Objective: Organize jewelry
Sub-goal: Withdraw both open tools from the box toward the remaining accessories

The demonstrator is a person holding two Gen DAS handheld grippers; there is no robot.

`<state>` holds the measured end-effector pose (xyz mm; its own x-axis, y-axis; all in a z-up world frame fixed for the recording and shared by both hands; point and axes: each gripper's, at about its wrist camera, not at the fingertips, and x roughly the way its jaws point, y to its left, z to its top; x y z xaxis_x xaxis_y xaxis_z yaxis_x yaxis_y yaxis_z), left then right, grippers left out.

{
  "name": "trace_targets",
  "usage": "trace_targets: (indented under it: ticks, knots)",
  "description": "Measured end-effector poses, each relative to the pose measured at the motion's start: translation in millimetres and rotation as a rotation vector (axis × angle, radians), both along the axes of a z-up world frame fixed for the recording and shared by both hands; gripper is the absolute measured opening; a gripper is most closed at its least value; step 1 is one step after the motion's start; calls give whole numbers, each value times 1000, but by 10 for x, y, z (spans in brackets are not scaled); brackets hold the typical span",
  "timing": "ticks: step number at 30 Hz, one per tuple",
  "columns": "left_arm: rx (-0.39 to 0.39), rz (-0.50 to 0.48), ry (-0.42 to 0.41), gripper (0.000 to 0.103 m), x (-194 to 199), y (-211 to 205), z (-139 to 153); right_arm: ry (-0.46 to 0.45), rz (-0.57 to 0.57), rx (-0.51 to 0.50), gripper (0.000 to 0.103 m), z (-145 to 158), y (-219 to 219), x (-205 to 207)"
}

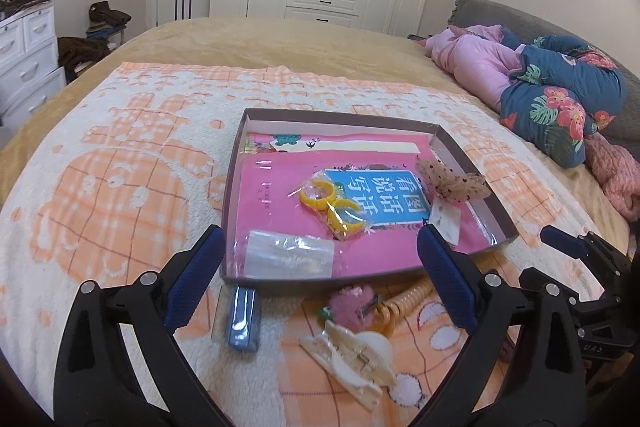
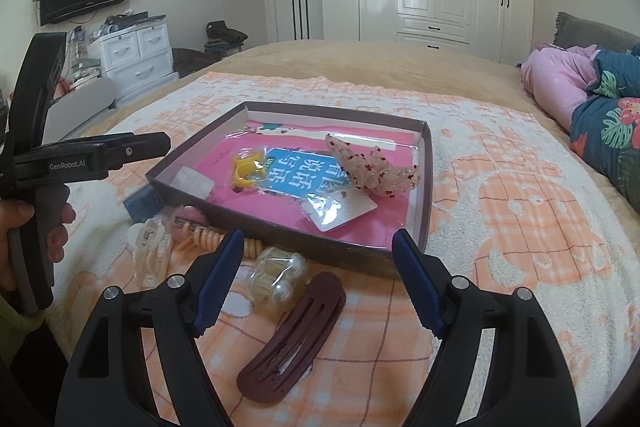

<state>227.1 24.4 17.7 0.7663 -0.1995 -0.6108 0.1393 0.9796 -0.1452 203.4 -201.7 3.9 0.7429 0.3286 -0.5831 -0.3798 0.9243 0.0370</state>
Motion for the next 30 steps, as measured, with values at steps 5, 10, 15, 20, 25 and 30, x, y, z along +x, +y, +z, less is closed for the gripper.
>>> trace_targets:
  ticks: [5, 10, 15, 20, 25, 30]
  knots:
    - [6, 6, 3, 88, -109, 29, -30, -2, 16, -6, 74, 6, 35, -65]
    - [13, 17, 6, 88, -220, 62, -57, -1, 32, -13, 74, 1, 78, -124]
    - [15, 24, 5, 88, -312, 103, -60, 4, 48, -19, 74, -15, 130, -192]
    - [17, 34, 7, 88, -393, 159, -68, 6, 62, -29, 74, -16, 177, -236]
    - [20, 40, 14, 88, -477, 203, -91, 6, 73, -34, 74, -13, 215, -265]
    - [23, 45, 25, 88, -559, 246, -128, 7, 83, -44, 74, -26, 255, -291]
